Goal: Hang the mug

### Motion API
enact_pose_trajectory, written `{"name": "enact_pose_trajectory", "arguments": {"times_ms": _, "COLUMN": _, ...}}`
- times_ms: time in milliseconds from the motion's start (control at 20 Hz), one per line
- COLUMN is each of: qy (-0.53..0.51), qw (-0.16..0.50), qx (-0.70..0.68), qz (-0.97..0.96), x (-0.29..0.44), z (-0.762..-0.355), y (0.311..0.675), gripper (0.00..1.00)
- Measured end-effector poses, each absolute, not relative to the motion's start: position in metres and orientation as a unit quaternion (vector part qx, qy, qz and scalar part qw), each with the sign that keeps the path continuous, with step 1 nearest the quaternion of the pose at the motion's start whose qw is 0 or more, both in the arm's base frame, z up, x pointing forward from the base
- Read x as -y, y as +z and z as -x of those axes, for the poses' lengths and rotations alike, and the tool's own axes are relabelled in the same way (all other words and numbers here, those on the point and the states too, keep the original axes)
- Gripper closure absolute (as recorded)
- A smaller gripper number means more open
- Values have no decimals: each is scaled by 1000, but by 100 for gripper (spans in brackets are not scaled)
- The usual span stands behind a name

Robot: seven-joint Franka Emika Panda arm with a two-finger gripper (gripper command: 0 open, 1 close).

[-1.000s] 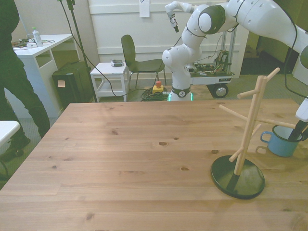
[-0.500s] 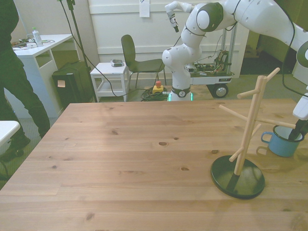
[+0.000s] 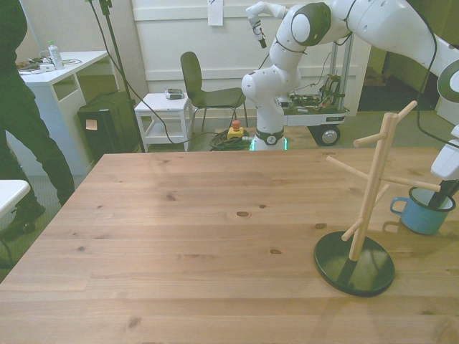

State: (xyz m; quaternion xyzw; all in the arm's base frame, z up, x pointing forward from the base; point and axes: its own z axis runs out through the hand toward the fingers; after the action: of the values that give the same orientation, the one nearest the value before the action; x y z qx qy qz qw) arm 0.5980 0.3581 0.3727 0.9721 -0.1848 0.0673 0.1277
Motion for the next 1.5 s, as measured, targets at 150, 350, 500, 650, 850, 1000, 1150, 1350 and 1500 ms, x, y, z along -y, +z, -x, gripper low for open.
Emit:
{"name": "enact_pose_trajectory", "arguments": {"times_ms": 150, "qy": 67, "qw": 127, "qx": 185, "qz": -972, "x": -356, "z": -598, "y": 372, "gripper": 100}}
{"name": "enact_pose_trajectory", "arguments": {"times_ms": 350, "qy": 69, "qw": 125, "qx": 187, "qz": -972, "x": -350, "z": -597, "y": 374, "gripper": 100}}
{"name": "enact_pose_trajectory", "arguments": {"times_ms": 500, "qy": 77, "qw": 118, "qx": 188, "qz": -972, "x": -342, "z": -599, "y": 386, "gripper": 100}}
{"name": "enact_pose_trajectory", "arguments": {"times_ms": 650, "qy": 88, "qw": 108, "qx": 194, "qz": -971, "x": -328, "z": -605, "y": 409, "gripper": 100}}
{"name": "enact_pose_trajectory", "arguments": {"times_ms": 850, "qy": 97, "qw": 96, "qx": 207, "qz": -969, "x": -312, "z": -611, "y": 430, "gripper": 100}}
{"name": "enact_pose_trajectory", "arguments": {"times_ms": 1000, "qy": 101, "qw": 87, "qx": 214, "qz": -968, "x": -309, "z": -614, "y": 436, "gripper": 100}}
{"name": "enact_pose_trajectory", "arguments": {"times_ms": 1150, "qy": 102, "qw": 71, "qx": 230, "qz": -965, "x": -303, "z": -619, "y": 448, "gripper": 100}}
{"name": "enact_pose_trajectory", "arguments": {"times_ms": 1350, "qy": 100, "qw": 47, "qx": 262, "qz": -959, "x": -295, "z": -625, "y": 464, "gripper": 100}}
{"name": "enact_pose_trajectory", "arguments": {"times_ms": 1500, "qy": 98, "qw": 39, "qx": 282, "qz": -953, "x": -288, "z": -628, "y": 470, "gripper": 100}}
